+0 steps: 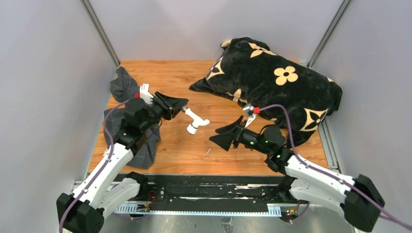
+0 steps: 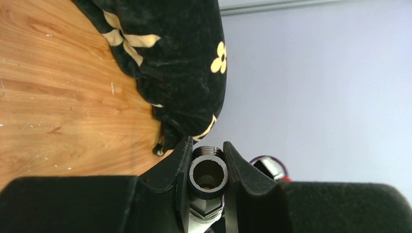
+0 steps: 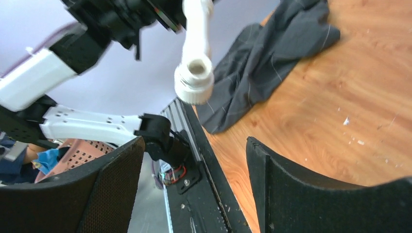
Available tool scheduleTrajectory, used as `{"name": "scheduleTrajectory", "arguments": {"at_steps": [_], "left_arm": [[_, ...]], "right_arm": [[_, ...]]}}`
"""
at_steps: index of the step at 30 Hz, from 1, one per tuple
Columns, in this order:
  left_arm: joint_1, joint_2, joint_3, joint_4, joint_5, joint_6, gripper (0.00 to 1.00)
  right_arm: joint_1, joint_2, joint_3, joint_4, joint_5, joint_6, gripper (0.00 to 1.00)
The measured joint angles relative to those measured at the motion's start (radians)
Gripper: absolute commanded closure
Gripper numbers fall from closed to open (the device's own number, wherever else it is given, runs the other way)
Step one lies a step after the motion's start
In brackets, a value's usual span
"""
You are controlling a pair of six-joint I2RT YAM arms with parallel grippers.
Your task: Install the water faucets
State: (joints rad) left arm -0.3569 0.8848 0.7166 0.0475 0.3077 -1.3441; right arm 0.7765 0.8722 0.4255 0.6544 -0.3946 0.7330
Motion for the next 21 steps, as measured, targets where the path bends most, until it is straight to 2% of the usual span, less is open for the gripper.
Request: {"name": "scheduleTrajectory", "arguments": {"at_steps": [4, 7, 16, 21], "left_arm": [[0.000, -0.021, -0.010, 0.005, -0.043, -0.040, 1.00], [0.000, -0.026, -0.010, 0.010, -0.056, -0.050, 1.00], [0.000, -0.021, -0.011, 0.012, -0.083, -0.082, 1.00], [0.000, -0.021, -0.011, 0.011, -0.093, -0.089, 1.00]], "right_arm": [[0.105, 0.139, -0.028, 0.138, 0.107, -0.021, 0.26], [0.134, 0.253, -0.028, 0.276, 0.151, -0.028, 0.29], [0.192, 0.602, 0.006, 0.704, 0.204, -0.088, 0.29], [0.195, 0.650, 0.061, 0.803, 0.179, -0.092, 0.30]]}}
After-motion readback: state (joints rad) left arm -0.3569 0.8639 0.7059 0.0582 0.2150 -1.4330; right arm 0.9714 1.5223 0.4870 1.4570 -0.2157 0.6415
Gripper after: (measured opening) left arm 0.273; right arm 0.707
